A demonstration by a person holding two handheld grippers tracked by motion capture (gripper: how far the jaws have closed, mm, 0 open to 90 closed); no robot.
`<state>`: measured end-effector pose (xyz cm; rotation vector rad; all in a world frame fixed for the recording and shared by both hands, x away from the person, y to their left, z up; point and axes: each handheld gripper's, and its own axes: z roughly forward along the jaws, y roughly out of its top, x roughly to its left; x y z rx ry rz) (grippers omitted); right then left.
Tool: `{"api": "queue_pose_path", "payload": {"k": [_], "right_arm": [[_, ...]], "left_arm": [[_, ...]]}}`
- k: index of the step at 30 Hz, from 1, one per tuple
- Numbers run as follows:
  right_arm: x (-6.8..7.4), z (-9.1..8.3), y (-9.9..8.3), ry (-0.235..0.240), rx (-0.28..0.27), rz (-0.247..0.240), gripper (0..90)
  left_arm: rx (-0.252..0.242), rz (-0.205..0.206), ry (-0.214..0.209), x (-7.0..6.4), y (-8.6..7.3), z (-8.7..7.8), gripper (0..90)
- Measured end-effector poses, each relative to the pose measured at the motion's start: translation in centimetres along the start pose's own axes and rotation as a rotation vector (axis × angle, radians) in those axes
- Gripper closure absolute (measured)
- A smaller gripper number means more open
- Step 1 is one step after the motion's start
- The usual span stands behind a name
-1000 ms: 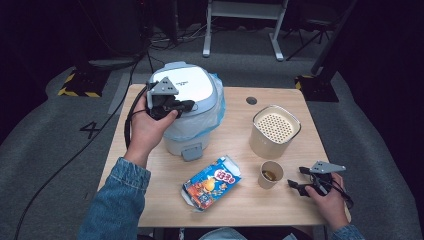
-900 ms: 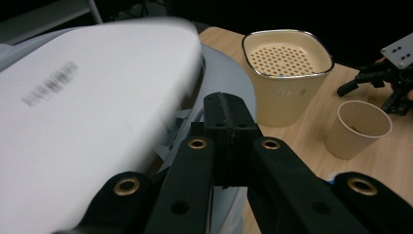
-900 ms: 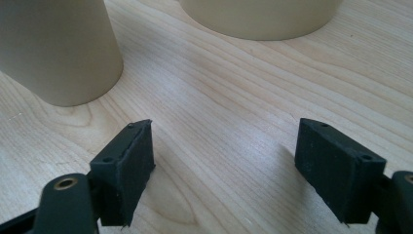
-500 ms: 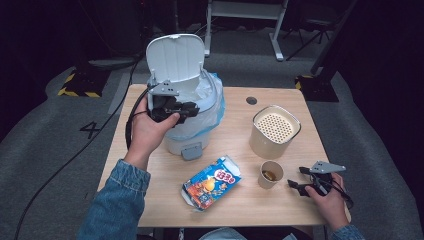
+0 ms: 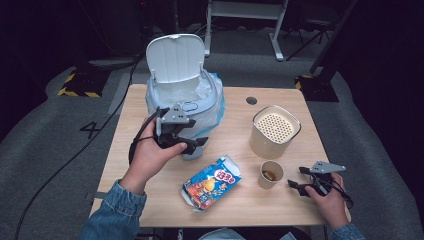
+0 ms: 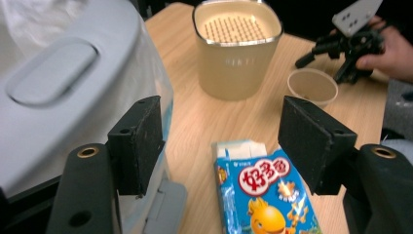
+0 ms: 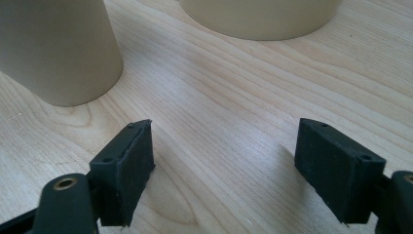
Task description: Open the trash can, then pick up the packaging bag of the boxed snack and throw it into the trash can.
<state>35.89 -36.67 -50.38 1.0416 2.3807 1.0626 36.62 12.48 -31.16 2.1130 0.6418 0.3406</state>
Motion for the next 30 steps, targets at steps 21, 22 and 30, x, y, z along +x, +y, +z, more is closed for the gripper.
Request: {"api": "queue_pose_path", "payload": {"k": [21, 22, 30], "right_arm": [[0.0, 0.0, 0.0, 0.000, 0.000, 0.000, 22.6], [0.0, 0.0, 0.0, 0.000, 0.000, 0.000, 22.6], [0.0, 0.0, 0.0, 0.000, 0.000, 0.000, 22.6]], "left_arm": [[0.209, -0.132, -0.055, 0.2, -9.1, 7.4, 30.8], [0.218, -0.133, -0.056, 0.3, -9.3, 7.7, 31.2], [0.305, -0.166, -0.113, 0.4, -10.5, 10.4, 32.4]]}}
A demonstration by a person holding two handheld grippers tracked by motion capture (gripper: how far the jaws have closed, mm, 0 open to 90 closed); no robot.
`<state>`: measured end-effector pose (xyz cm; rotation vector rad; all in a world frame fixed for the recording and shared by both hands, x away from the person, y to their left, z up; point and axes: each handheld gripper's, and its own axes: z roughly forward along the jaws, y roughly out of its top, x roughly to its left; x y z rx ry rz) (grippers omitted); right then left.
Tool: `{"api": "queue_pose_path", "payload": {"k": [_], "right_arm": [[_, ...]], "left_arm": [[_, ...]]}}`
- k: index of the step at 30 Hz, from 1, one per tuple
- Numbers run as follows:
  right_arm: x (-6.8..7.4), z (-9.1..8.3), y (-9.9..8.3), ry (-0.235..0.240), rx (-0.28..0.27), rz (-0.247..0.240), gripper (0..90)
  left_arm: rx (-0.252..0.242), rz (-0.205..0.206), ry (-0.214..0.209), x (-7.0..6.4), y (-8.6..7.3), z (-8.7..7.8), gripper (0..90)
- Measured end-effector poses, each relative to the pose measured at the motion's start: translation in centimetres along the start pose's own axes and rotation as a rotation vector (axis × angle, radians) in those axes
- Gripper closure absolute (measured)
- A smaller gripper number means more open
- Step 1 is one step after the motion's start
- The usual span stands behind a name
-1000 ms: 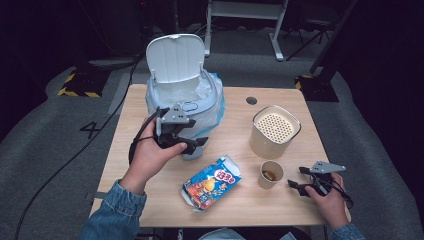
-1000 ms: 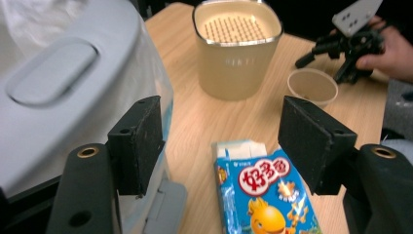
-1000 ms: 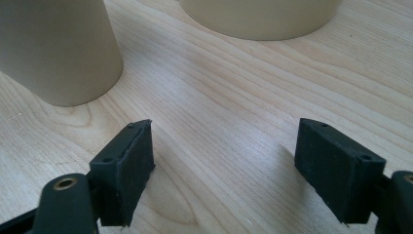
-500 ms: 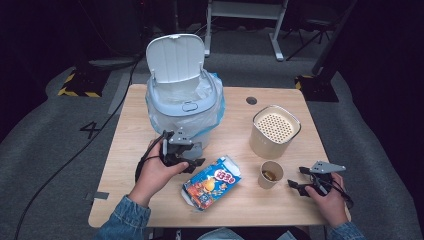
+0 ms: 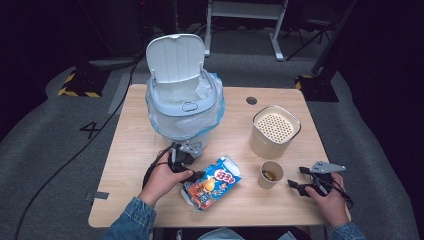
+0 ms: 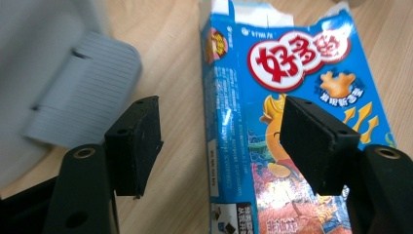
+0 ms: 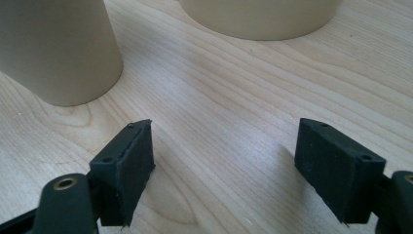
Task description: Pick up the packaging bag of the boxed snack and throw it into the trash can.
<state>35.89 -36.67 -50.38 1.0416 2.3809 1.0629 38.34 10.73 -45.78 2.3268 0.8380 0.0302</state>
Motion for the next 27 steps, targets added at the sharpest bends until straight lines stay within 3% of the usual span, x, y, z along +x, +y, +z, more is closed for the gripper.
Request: {"api": "queue_pose_path", "payload": {"k": [6, 14, 18, 20, 23, 27], "right_arm": [[0.0, 0.0, 0.0, 0.000, 0.000, 0.000, 22.6], [0.0, 0.0, 0.0, -0.001, 0.000, 0.000, 22.6], [0.0, 0.0, 0.0, 0.000, 0.000, -0.001, 22.6], [0.0, 0.0, 0.0, 0.000, 0.000, 0.000, 22.6], [0.0, 0.0, 0.0, 0.000, 0.000, -0.001, 22.6], [0.0, 0.0, 0.0, 0.000, 0.000, 0.000, 22.6]], "left_arm": [[0.088, -0.002, 0.007, 0.0, 0.2, 2.1, 33.6], [0.119, -0.007, -0.026, -0.1, 0.3, 2.7, 40.4], [0.142, 0.005, -0.023, -0.5, 0.5, 2.7, 51.1], [0.157, 0.004, 0.020, -0.6, 0.7, 2.7, 59.4], [0.170, -0.005, 0.042, -0.4, 0.9, 2.7, 70.3], [0.164, -0.002, 0.031, 0.0, 0.9, 2.6, 78.7]]}}
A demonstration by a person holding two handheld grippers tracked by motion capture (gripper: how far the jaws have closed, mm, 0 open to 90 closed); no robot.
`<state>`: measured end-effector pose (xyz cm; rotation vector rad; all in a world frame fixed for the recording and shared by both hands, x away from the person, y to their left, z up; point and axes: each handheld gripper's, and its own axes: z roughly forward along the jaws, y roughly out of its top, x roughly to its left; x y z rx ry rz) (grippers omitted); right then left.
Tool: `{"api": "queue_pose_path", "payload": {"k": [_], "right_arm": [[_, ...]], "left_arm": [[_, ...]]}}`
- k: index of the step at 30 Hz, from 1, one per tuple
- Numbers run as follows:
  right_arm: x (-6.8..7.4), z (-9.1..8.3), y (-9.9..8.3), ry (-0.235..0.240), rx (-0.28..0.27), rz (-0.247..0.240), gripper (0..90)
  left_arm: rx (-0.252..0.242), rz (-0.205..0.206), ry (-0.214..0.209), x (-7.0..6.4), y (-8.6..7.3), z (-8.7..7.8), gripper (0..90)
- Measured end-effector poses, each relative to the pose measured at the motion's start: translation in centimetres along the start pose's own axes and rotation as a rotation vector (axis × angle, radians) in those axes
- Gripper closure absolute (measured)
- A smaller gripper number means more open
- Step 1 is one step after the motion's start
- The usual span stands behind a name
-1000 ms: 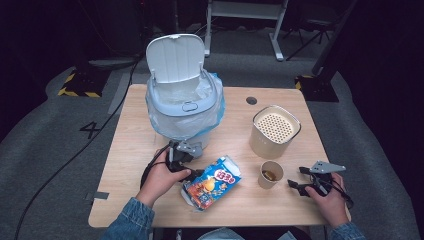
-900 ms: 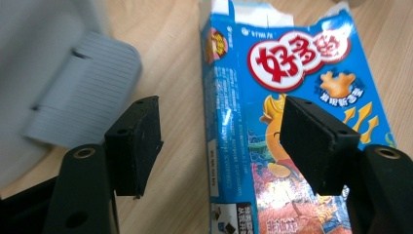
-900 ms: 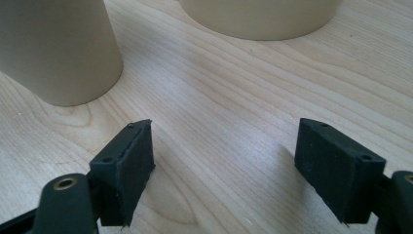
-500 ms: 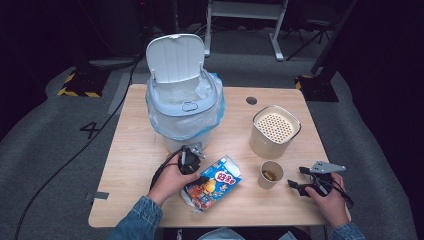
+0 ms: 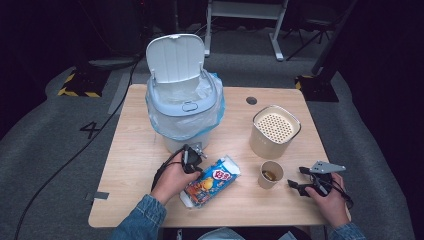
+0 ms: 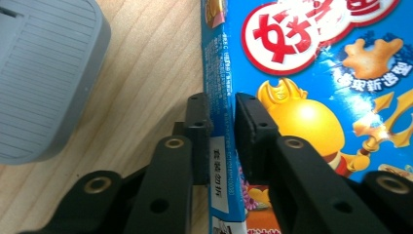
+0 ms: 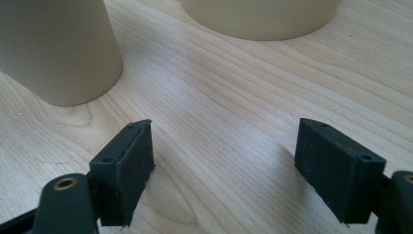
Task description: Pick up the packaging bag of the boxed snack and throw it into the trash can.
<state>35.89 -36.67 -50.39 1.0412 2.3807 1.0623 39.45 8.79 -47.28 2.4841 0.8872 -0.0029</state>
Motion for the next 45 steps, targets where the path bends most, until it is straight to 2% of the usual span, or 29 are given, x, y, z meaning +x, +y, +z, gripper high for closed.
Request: {"api": "queue_pose_path", "payload": {"k": [1, 2, 6, 11, 12, 14, 16, 18, 20, 22, 25, 32, 36, 43, 45], "right_arm": [[0.0, 0.0, 0.0, 0.000, 0.000, 0.000, 22.6], [0.0, 0.0, 0.0, 0.000, 0.000, 0.000, 22.6], [0.0, 0.0, 0.0, 0.000, 0.000, 0.000, 22.6], [0.0, 0.0, 0.0, 0.000, 0.000, 0.000, 22.6], [0.0, 0.0, 0.0, 0.000, 0.000, 0.000, 22.6], [0.0, 0.0, 0.0, 0.000, 0.000, 0.000, 22.6], [0.0, 0.0, 0.0, 0.000, 0.000, 0.000, 22.6], [0.0, 0.0, 0.0, 0.000, 0.000, 0.000, 22.6], [0.0, 0.0, 0.0, 0.000, 0.000, 0.000, 22.6], [0.0, 0.0, 0.0, 0.000, 0.000, 0.000, 22.6], [0.0, 0.0, 0.0, 0.000, 0.000, 0.000, 22.6], [0.0, 0.0, 0.0, 0.000, 0.000, 0.000, 22.6], [0.0, 0.0, 0.0, 0.001, 0.001, 0.000, 22.6], [0.0, 0.0, 0.0, 0.001, 0.000, 0.001, 22.6], [0.0, 0.0, 0.0, 0.001, 0.000, 0.001, 22.6]], "left_arm": [[-0.009, -0.003, 0.003, 0.2, -0.1, -0.3, 82.9], [-0.017, -0.015, -0.020, 0.5, -0.2, -0.5, 84.9], [-0.066, -0.032, -0.063, 0.7, -0.4, -1.4, 87.2], [-0.197, -0.024, -0.130, 0.4, -0.5, -3.3, 87.6], [-0.244, -0.023, -0.153, 0.4, -0.5, -3.8, 87.6], [-0.296, -0.016, -0.169, 0.4, -0.6, -4.6, 87.7], [-0.356, -0.004, -0.179, 0.4, -0.7, -5.4, 87.7], [-0.404, 0.006, -0.169, 0.4, -0.8, -6.1, 87.7], [-0.465, 0.004, -0.179, 0.4, -1.0, -6.6, 87.7], [-0.500, 0.003, -0.184, 0.4, -1.2, -7.0, 87.6], [-0.579, 0.009, -0.198, 0.4, -1.4, -7.6, 87.7], [-0.713, 0.053, -0.153, -0.2, -1.1, -9.9, 87.6], [-0.747, 0.075, -0.131, -0.4, -0.6, -11.1, 87.7], [-0.769, 0.099, -0.109, -0.6, 0.4, -13.0, 87.6], [-0.792, 0.109, -0.094, -0.5, 0.9, -14.0, 87.6]]}}
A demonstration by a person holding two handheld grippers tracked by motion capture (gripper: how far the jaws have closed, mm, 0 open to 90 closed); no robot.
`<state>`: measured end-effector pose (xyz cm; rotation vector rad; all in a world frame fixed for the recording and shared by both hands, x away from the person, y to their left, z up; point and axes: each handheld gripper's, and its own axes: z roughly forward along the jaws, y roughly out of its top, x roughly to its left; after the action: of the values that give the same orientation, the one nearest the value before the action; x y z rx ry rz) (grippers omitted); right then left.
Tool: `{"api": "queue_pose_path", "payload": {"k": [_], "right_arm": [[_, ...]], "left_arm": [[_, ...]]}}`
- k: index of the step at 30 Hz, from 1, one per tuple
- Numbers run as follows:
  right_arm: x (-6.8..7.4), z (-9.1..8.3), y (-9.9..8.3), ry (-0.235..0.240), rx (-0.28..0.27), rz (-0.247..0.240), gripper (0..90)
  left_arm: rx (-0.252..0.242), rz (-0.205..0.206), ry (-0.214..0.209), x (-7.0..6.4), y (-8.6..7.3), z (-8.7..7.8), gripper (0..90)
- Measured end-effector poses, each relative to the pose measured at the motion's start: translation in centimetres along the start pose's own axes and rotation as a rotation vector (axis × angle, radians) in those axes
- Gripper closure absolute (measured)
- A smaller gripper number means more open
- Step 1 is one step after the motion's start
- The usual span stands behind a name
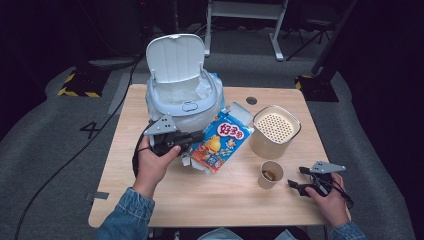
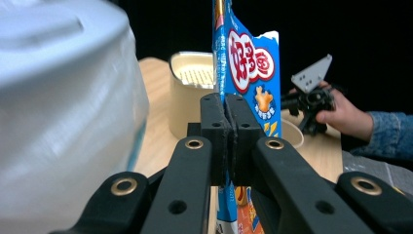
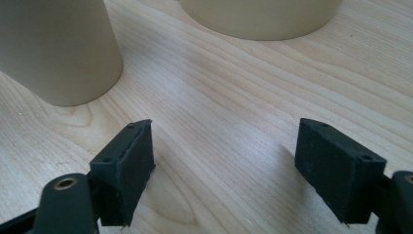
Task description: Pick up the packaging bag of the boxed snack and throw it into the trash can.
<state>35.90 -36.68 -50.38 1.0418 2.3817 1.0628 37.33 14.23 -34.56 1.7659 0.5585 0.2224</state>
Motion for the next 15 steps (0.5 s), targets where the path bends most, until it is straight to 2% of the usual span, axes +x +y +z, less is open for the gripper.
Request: {"api": "queue_pose_path", "payload": {"k": [11, 14, 15], "right_arm": [[0.0, 0.0, 0.0, 0.000, 0.000, 0.000, 22.6], [0.0, 0.0, 0.0, -0.002, 0.000, -0.001, 22.6], [0.0, 0.0, 0.0, -0.003, -0.001, -0.001, 22.6]], "left_arm": [[-0.068, 0.041, 0.053, 0.6, 3.1, -1.0, 87.6], [-0.058, 0.080, 0.070, 0.5, 4.1, -0.9, 87.6], [-0.058, 0.080, 0.070, 0.5, 4.1, -0.9, 87.6]]}}
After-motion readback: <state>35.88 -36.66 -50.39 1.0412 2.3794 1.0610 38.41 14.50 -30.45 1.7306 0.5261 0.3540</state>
